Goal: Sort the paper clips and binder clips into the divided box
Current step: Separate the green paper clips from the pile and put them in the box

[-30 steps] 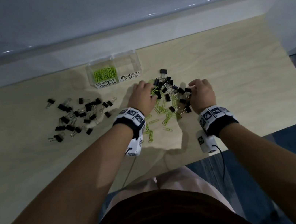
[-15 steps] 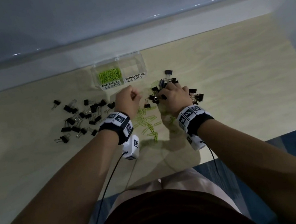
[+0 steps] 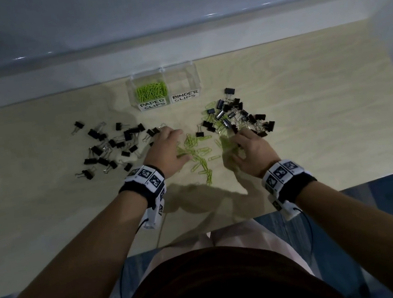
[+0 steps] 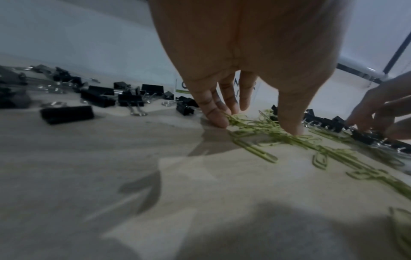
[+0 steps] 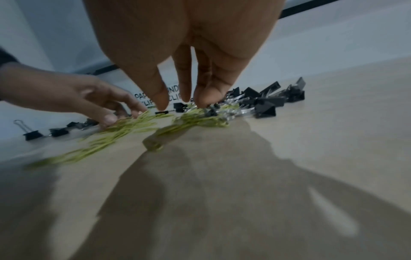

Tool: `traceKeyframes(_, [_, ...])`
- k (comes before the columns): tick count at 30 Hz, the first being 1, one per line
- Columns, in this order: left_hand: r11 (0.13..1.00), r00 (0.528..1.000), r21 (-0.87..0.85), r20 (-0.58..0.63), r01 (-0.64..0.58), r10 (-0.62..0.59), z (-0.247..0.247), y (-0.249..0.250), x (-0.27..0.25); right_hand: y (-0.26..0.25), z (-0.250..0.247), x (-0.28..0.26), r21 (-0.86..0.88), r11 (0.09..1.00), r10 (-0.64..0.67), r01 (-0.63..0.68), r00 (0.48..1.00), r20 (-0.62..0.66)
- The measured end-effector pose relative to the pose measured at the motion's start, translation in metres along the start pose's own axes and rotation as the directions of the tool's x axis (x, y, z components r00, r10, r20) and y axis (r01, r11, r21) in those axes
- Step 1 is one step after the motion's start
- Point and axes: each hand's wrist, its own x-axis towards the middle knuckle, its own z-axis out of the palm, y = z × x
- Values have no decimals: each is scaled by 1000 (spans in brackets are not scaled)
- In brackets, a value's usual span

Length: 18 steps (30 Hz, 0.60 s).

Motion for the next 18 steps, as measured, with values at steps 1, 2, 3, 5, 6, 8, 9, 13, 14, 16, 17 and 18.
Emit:
traceKeyframes(1, [1000, 1000, 18, 22, 0, 0, 1, 3, 1, -3, 4, -5, -7, 999, 52, -52, 997, 60])
traceKeyframes(2, [999, 999, 36, 34, -7, 6, 3, 7, 2, -6, 8, -8, -32, 993, 113, -110, 987, 118])
traceKeyframes(3, [999, 999, 49, 37, -18, 16, 4, 10, 3, -9, 11, -8, -64, 985, 170, -161, 972, 161])
traceKeyframes(5, [998, 999, 53, 21, -32, 31, 9, 16, 3, -13, 20, -5, -86, 976, 214, -201, 959, 184])
traceKeyframes(6, [998, 999, 42, 9, -36, 35, 11, 18, 3, -14, 24, -2, -82, 980, 195, -183, 965, 176])
traceKeyframes(8, [999, 999, 0, 0, -43, 43, 14, 23, 3, -19, 28, 6, -75, 991, 120, -110, 982, 147])
traceKeyframes(9, [999, 999, -15, 3, -48, 48, 15, 25, 3, -23, 28, 11, -70, 993, 104, -94, 984, 143])
traceKeyframes(13, [992, 995, 77, 31, -100, 98, 12, 35, 5, -34, 27, 26, -99, 994, 70, -53, 981, 182])
traceKeyframes(14, [986, 993, 115, 40, -117, 113, 10, 36, 6, -35, 28, 28, -123, 992, 48, -24, 978, 201])
traceKeyframes(16, [974, 988, 171, 63, -149, 140, 5, 35, 8, -37, 28, 31, -160, 986, -9, 49, 971, 240])
traceKeyframes(17, [972, 987, 178, 73, -153, 142, 3, 33, 8, -37, 27, 32, -172, 982, -32, 79, 965, 262])
traceKeyframes(18, [975, 987, 168, 77, -149, 137, -1, 30, 8, -37, 24, 34, -180, 979, -41, 94, 960, 278])
